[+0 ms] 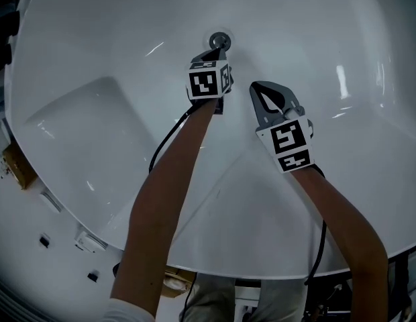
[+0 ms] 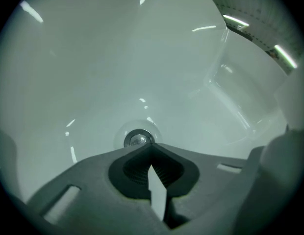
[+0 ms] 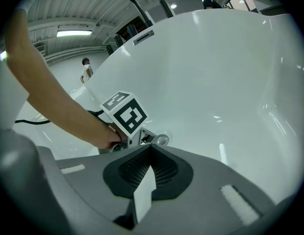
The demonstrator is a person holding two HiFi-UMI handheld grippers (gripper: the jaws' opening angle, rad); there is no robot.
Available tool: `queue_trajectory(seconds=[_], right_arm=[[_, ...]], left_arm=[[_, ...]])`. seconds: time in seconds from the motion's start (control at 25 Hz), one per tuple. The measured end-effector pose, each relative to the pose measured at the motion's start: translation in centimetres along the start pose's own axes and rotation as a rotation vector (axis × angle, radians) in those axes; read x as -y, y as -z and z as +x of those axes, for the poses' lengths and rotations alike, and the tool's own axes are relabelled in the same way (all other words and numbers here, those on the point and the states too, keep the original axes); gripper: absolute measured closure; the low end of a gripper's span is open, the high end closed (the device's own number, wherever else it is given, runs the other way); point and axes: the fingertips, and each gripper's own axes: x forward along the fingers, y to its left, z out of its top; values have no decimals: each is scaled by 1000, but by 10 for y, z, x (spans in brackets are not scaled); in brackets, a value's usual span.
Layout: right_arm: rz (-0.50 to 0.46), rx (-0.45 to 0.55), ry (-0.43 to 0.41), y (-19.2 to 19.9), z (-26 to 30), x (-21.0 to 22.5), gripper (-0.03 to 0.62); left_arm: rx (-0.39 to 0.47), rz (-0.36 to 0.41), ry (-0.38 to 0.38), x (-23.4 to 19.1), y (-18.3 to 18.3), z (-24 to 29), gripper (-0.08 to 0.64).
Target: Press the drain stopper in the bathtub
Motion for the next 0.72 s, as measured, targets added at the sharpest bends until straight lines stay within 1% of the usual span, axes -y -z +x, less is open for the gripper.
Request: queue_trajectory(seconds=[0.16, 0.28, 0.4, 0.56, 0.72], right_arm=[[53, 35, 26, 0, 9, 10, 589], [59, 38, 38, 3, 16, 16, 591], [57, 34, 35, 7, 19, 17, 591], [66, 33, 32, 9, 21, 16, 591], [79, 24, 18, 12, 23, 14, 591]], left_arm=[[-10, 12, -9, -6, -1, 16, 561], [-9, 15, -11, -10, -4, 25, 561], [-16, 3, -12, -12, -5, 34, 561], [-69, -19, -29, -19, -3, 45, 561], [-85, -40, -11, -23, -3, 49, 561]])
